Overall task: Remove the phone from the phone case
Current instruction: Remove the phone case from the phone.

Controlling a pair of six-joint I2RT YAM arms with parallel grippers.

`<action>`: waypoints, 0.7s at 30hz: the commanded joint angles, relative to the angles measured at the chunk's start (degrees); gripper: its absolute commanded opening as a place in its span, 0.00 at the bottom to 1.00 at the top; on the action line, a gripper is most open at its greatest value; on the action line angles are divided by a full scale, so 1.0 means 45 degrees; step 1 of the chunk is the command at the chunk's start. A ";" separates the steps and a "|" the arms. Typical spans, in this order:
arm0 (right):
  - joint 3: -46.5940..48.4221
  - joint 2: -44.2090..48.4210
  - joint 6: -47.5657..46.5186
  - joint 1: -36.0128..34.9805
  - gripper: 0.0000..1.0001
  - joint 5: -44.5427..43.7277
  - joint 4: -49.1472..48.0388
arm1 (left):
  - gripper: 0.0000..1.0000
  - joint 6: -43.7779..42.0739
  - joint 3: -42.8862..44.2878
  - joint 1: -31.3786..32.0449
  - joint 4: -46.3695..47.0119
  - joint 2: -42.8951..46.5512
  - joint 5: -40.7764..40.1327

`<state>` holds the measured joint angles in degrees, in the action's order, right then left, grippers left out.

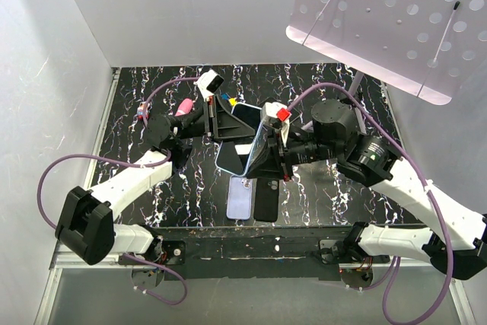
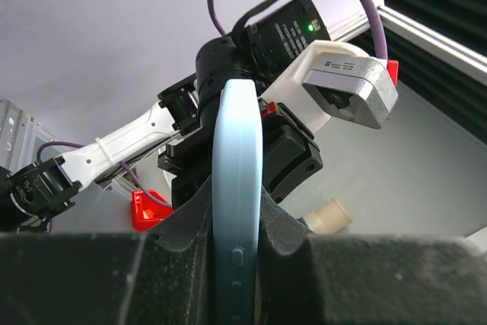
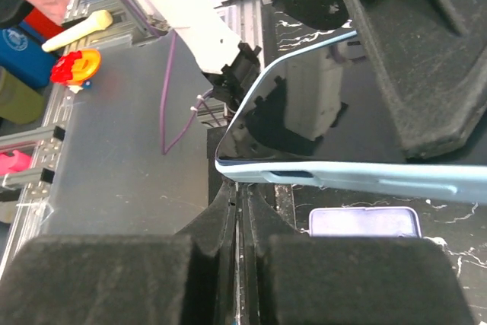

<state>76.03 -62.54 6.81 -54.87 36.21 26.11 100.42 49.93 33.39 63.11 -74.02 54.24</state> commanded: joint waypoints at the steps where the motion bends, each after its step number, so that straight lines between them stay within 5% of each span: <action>1: 0.0390 -0.0262 -0.0616 0.0202 0.01 -0.4078 -0.2520 | 0.00 0.0536 -0.0080 0.0628 0.0077 0.0413 -0.1036; 5: 0.0117 -0.0183 0.0574 0.0279 0.01 -0.4123 -0.2424 | 0.00 -0.0204 -0.0626 0.0647 -0.0273 0.1075 -0.2127; 8: -0.0175 -0.0184 0.1745 0.0591 0.35 -0.2915 -0.1566 | 0.00 -0.0966 -0.0647 0.0608 -0.0859 0.1447 -0.2735; 13: -0.2010 0.0947 0.3348 0.0924 0.71 0.0309 -0.2129 | 0.00 -0.1339 -0.0550 0.0491 -0.0802 0.1546 -0.3264; 21: -0.1760 0.0560 0.4580 0.0944 0.72 0.1484 -0.3730 | 0.00 -0.0519 -0.0432 0.0471 0.0291 0.0668 -0.3069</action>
<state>65.14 -59.05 23.90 -50.76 38.83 17.69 96.12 46.35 35.38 59.64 -70.54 43.00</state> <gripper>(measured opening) 0.737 0.143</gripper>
